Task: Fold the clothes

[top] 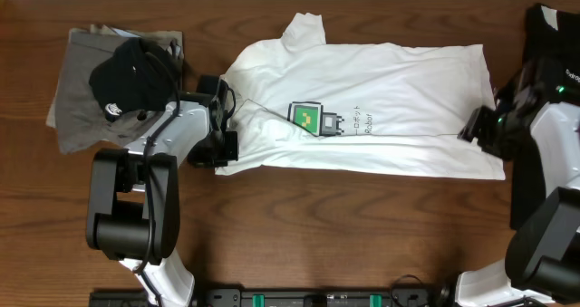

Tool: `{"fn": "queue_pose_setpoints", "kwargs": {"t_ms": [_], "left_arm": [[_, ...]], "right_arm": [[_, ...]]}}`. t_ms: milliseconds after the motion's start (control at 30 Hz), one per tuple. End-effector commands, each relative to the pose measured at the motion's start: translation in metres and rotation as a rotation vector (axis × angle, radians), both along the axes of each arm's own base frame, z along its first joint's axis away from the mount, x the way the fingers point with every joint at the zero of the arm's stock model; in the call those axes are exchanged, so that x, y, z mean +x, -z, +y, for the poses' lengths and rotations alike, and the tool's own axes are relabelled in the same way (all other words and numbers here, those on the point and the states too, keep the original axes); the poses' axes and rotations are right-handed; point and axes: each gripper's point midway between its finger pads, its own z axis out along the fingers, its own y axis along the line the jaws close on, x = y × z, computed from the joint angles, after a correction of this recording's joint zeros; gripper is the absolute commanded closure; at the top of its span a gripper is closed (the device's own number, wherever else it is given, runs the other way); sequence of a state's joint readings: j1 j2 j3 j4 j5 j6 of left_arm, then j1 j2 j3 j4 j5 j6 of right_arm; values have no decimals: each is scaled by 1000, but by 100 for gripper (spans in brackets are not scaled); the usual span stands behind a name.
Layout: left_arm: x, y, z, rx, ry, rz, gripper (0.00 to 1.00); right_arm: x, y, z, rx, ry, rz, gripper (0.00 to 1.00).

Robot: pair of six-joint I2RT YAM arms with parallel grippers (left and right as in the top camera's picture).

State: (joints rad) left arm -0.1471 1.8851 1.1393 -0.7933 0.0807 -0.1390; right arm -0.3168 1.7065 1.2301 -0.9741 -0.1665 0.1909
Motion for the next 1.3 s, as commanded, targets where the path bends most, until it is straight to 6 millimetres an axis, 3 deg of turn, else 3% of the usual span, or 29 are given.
{"fn": "queue_pose_setpoints", "kwargs": {"t_ms": [0,200,500,600,733,800,1100,1267], "left_arm": [[-11,7,10,27,-30,47,94],[-12,7,14,27,-47,54,94],[-13,7,15,28,-47,60,94],[-14,7,15,28,-47,64,94],[-17,6,15,30,-47,75,94],[-21,6,16,32,-47,92,94],[-73,-12,22,93,-195,300,94],[-99,-24,25,127,-229,412,94]], "right_arm": [[-20,26,-21,-95,105,70,26],[-41,47,-42,-90,221,98,29],[-46,71,-42,-52,314,62,47],[-53,80,-46,-79,360,73,60],[-70,85,-60,-183,389,129,90],[-81,84,-70,-255,395,171,99],[-135,67,-76,-345,429,369,99],[-139,57,-77,-362,453,363,99]]}}
